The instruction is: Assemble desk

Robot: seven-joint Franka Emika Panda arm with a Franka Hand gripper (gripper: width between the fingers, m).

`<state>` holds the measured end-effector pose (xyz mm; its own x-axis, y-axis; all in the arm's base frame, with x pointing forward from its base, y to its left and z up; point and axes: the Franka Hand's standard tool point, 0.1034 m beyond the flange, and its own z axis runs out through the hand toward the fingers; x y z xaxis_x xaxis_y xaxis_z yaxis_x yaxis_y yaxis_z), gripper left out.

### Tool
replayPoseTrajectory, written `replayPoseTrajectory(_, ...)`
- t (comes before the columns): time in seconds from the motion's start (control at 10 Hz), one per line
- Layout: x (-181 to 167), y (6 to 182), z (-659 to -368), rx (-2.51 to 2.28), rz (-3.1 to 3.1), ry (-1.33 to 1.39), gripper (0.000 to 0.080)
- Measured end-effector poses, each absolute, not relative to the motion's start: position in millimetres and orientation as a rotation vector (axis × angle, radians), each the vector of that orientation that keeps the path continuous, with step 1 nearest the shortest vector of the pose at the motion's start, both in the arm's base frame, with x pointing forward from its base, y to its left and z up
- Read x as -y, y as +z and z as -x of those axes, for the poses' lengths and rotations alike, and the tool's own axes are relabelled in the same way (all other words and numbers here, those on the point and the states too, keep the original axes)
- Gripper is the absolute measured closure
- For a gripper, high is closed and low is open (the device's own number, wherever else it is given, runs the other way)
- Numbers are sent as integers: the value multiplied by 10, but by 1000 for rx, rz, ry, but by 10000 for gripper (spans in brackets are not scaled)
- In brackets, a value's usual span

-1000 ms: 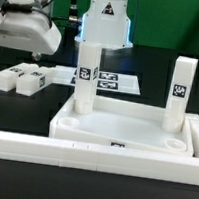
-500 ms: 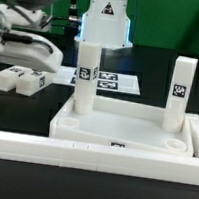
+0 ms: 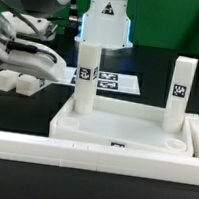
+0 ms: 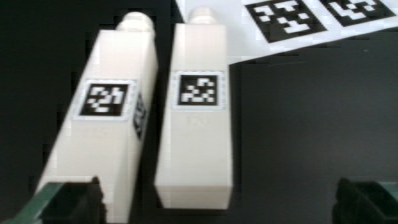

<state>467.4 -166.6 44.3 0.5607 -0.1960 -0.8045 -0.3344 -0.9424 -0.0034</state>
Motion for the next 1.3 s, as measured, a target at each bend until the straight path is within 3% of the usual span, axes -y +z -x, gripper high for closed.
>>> replayPoseTrajectory(1.3,1580,287,-4641,-459,2644,1325,150)
